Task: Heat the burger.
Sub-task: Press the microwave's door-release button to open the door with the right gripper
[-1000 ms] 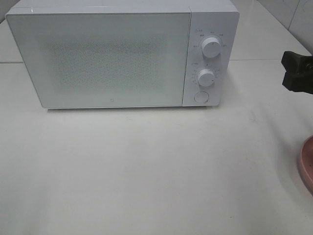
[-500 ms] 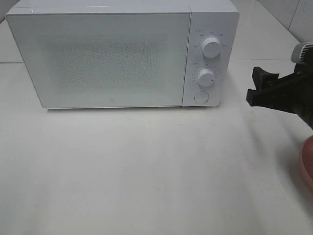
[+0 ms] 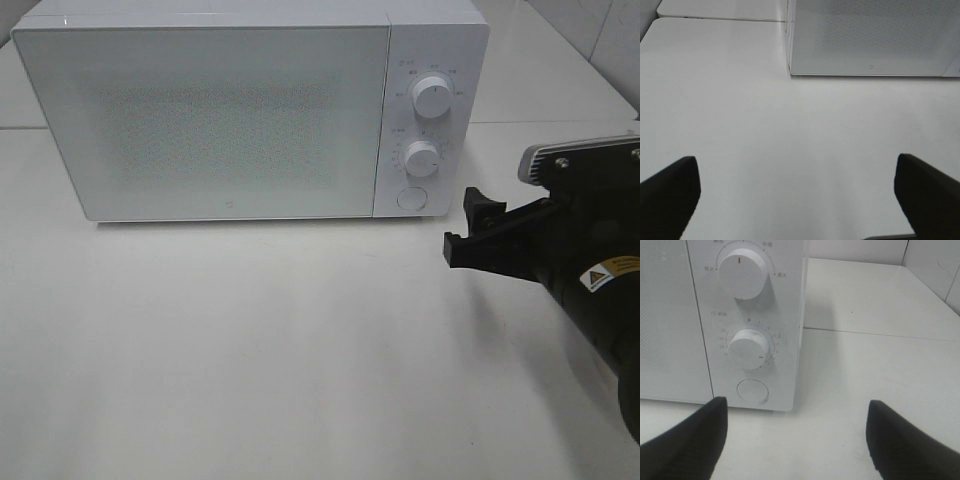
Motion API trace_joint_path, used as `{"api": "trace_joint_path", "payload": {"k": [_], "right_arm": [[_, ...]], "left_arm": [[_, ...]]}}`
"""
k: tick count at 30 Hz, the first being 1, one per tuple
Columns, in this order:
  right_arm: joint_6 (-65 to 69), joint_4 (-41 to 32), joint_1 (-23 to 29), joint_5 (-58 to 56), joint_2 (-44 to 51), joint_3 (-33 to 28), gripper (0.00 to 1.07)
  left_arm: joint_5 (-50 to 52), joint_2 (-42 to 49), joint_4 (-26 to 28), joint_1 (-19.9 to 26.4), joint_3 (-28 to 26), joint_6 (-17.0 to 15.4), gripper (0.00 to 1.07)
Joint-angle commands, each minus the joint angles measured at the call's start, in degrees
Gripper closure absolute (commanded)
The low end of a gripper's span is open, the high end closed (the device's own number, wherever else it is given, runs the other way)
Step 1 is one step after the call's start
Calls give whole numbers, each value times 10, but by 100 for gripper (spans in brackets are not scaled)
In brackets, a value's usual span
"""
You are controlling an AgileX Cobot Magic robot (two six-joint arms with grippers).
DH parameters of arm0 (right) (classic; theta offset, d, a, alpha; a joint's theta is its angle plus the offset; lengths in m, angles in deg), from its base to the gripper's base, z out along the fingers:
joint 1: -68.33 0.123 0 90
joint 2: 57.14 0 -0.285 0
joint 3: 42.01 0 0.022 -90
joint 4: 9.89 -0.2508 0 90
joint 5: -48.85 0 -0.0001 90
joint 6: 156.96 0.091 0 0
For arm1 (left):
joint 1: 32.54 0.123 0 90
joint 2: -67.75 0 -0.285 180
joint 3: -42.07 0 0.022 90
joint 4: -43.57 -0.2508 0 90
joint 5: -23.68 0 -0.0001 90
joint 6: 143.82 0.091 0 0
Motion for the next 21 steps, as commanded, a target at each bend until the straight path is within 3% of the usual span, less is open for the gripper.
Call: {"api": "trace_joint_path", "payload": {"k": [1, 16, 21], "right_arm": [[-36, -48, 34, 30, -18, 23, 34], [-62, -66, 56, 21, -44, 57, 34], [4, -66, 56, 15, -44, 57, 38]], "left_arm": [[9, 13, 3, -3, 2, 0, 9], [9, 13, 3, -3, 2, 0, 9], [9, 13, 3, -3, 2, 0, 9]]}}
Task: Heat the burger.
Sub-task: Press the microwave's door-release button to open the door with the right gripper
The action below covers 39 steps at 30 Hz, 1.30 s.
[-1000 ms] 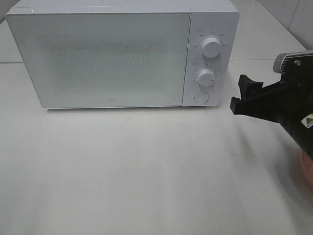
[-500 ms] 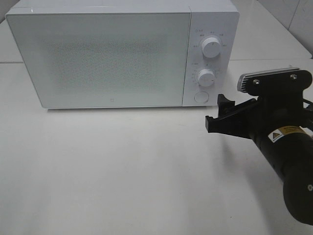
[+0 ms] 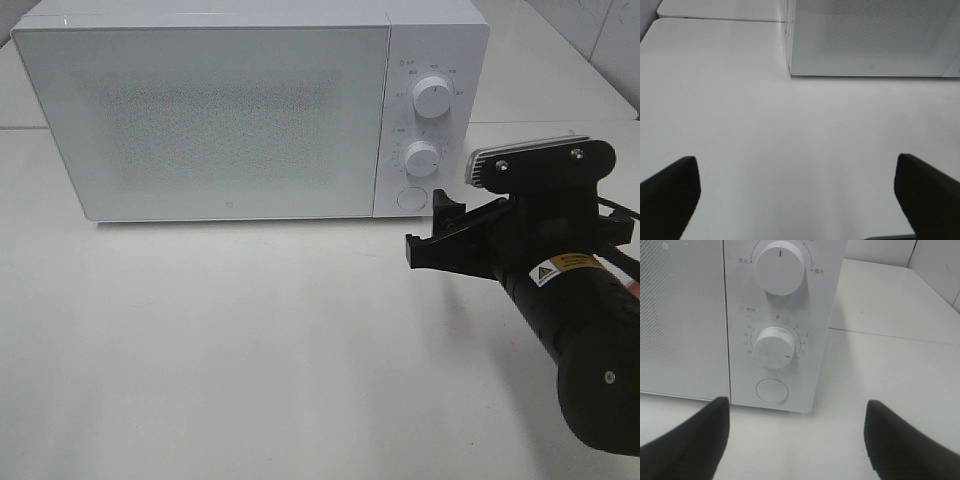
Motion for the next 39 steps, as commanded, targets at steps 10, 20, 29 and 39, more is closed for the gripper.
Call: {"api": "trace_joint_path", "payload": {"k": [10, 20, 29, 39], "right_arm": [[281, 1, 0, -27, 2, 5, 68], [626, 0, 0, -48, 2, 5, 99], [905, 1, 0, -107, 2, 5, 107], [897, -5, -10, -125, -2, 14, 107]], "left_arm": [[7, 13, 3, -3, 2, 0, 9], [7, 13, 3, -3, 2, 0, 9], [7, 13, 3, -3, 2, 0, 9], [7, 13, 3, -3, 2, 0, 9]]}}
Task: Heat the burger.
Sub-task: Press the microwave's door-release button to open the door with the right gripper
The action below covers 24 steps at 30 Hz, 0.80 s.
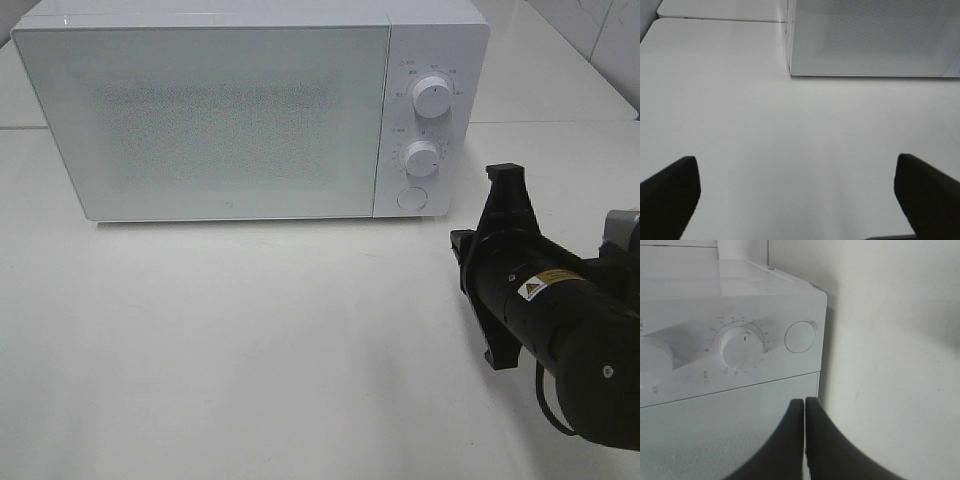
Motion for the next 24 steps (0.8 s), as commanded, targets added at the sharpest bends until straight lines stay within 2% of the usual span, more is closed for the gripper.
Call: {"api": "trace_joint_path", "payload": {"k": [1, 12, 19, 24], "right_arm": [[-7, 0, -10, -11, -9, 16, 107], [-10, 41, -49, -23, -58, 74, 107], [16, 102, -88, -28, -97, 115, 107], [31, 114, -95, -48, -120, 138, 107]], "left_arm": [[7, 13, 3, -3, 2, 0, 9], [7, 13, 3, -3, 2, 0, 9], [7, 13, 3, -3, 2, 0, 9], [7, 13, 3, -3, 2, 0, 9]]}}
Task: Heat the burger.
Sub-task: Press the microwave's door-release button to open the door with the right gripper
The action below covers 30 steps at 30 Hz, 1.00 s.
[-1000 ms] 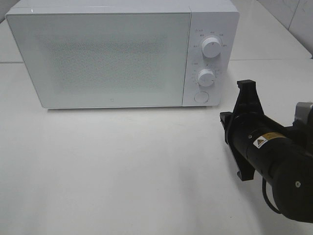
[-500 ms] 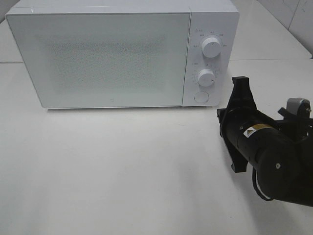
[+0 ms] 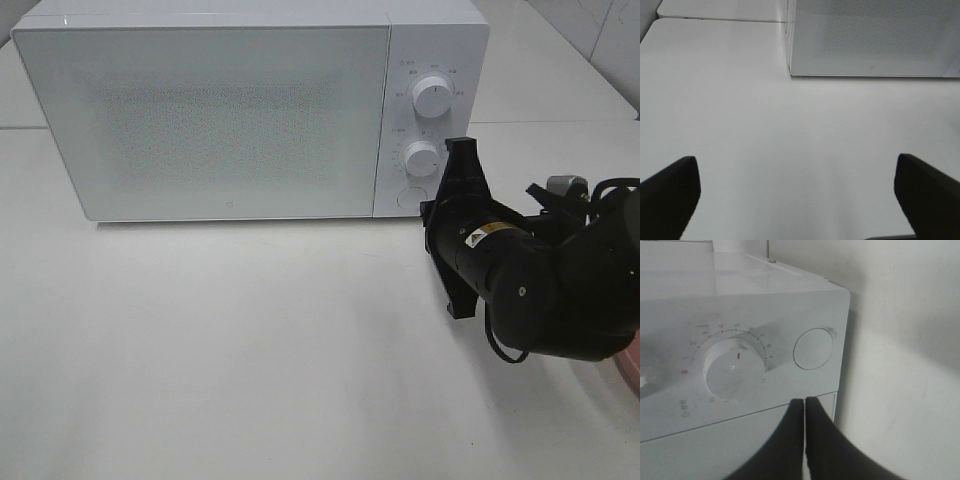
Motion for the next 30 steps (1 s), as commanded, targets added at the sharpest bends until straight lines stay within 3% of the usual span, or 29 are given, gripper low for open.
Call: {"api": "trace_joint_path", "payload": {"k": [1, 30], "right_arm": [[14, 13, -5, -11, -15, 18, 107], [8, 14, -45, -34, -101, 124, 107]], "left_arm": [[7, 13, 3, -3, 2, 0, 9], [7, 10, 3, -3, 2, 0, 9]]}}
